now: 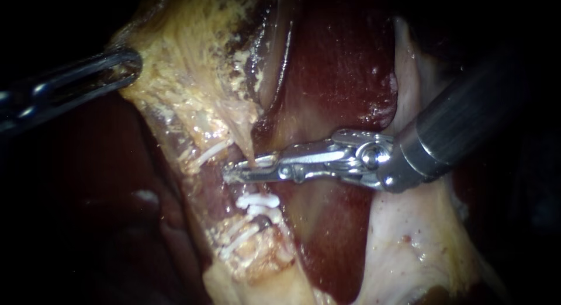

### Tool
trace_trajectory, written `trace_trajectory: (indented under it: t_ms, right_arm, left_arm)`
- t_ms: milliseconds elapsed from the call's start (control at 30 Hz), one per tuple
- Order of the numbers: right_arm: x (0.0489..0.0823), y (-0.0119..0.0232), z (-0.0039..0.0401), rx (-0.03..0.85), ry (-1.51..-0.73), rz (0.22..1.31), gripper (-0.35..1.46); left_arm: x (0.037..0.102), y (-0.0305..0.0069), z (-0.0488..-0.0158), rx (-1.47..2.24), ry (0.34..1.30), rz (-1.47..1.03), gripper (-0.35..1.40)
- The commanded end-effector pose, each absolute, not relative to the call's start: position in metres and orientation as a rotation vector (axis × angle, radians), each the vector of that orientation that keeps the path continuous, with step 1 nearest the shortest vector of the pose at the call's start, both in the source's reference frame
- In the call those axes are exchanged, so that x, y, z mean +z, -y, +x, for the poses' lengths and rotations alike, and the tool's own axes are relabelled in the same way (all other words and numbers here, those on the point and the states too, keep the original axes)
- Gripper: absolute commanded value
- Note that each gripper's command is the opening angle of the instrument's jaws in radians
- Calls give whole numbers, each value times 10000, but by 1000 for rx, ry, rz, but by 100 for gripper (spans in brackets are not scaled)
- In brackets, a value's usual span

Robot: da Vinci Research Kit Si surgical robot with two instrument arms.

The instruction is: Going back third clip right tube

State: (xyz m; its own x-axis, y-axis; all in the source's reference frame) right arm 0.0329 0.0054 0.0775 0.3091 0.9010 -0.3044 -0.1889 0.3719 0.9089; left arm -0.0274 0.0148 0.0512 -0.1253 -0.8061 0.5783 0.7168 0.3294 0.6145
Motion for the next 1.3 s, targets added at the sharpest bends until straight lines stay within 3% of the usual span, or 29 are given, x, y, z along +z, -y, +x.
trace_trajectory:
  t_ms: [33,300,433,567,967,1300]
  right_arm:
    - [775,-54,329,864,-982,901,-35]
    - [775,-54,328,853,-986,895,-35]
    - [775,-56,329,813,-1004,861,31]
    - [775,-58,331,788,-1018,812,54]
    - [771,-55,323,665,-1082,726,60]
    - [758,-46,323,554,-1137,720,60]
  left_arm:
    - [512,-148,-274,-1305,1086,106,-35]
    - [509,-148,-276,-1312,1088,107,-35]
    - [509,-147,-276,-1313,1088,107,-35]
    - [509,-147,-277,-1313,1088,106,-35]
    - [509,-146,-277,-1315,1087,103,-35]
    - [509,-146,-277,-1314,1087,103,-35]
